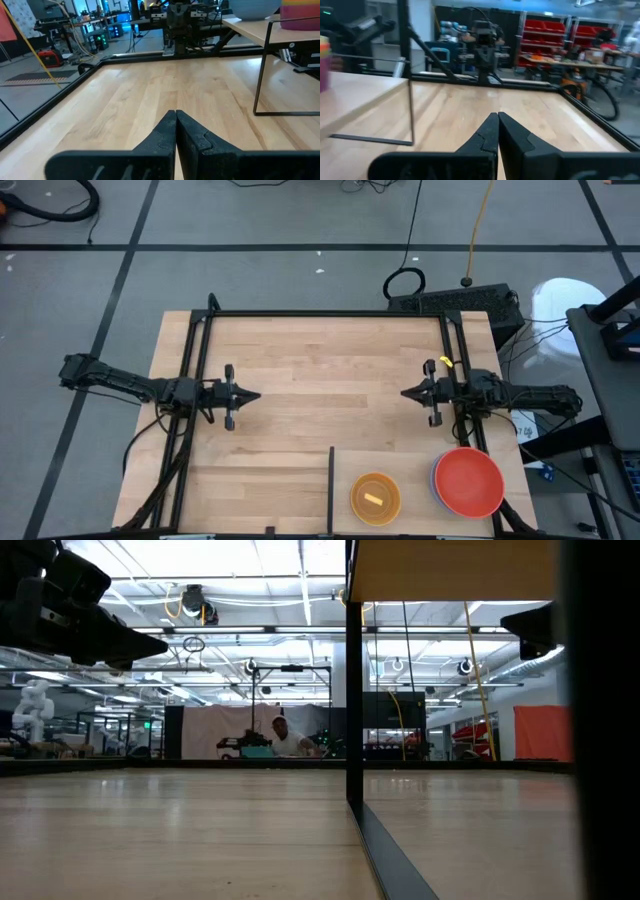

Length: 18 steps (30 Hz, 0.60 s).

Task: Place and stack bowls onto a shelf
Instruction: Return to Home Position

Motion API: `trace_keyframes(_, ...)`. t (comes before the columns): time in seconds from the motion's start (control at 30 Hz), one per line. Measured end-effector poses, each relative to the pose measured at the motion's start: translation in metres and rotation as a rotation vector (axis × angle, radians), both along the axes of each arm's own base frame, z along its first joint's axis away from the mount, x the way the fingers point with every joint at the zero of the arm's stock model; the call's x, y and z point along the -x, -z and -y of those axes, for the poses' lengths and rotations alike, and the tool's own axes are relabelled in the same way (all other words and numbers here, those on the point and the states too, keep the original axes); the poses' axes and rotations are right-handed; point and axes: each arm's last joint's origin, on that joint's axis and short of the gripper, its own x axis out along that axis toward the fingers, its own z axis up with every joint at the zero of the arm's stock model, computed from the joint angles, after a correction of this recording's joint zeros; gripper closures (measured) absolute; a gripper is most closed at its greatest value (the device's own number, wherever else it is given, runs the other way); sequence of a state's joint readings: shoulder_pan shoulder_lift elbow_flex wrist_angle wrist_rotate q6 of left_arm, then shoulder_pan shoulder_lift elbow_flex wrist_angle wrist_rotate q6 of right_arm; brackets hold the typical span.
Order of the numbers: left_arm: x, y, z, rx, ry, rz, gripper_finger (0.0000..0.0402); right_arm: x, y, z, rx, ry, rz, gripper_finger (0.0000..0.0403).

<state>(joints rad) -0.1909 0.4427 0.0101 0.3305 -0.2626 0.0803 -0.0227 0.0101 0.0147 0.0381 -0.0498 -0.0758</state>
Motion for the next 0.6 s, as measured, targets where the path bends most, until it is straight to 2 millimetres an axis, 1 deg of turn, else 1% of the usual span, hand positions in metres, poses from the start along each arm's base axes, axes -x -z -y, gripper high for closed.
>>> trace_keyframes(0.6,0.0026,-0.0019,-0.0013,0.006,-0.031,0.016,0.0394,0.0004,-0.0002,0.0,-0.011,-0.002,0.004,0.0403)
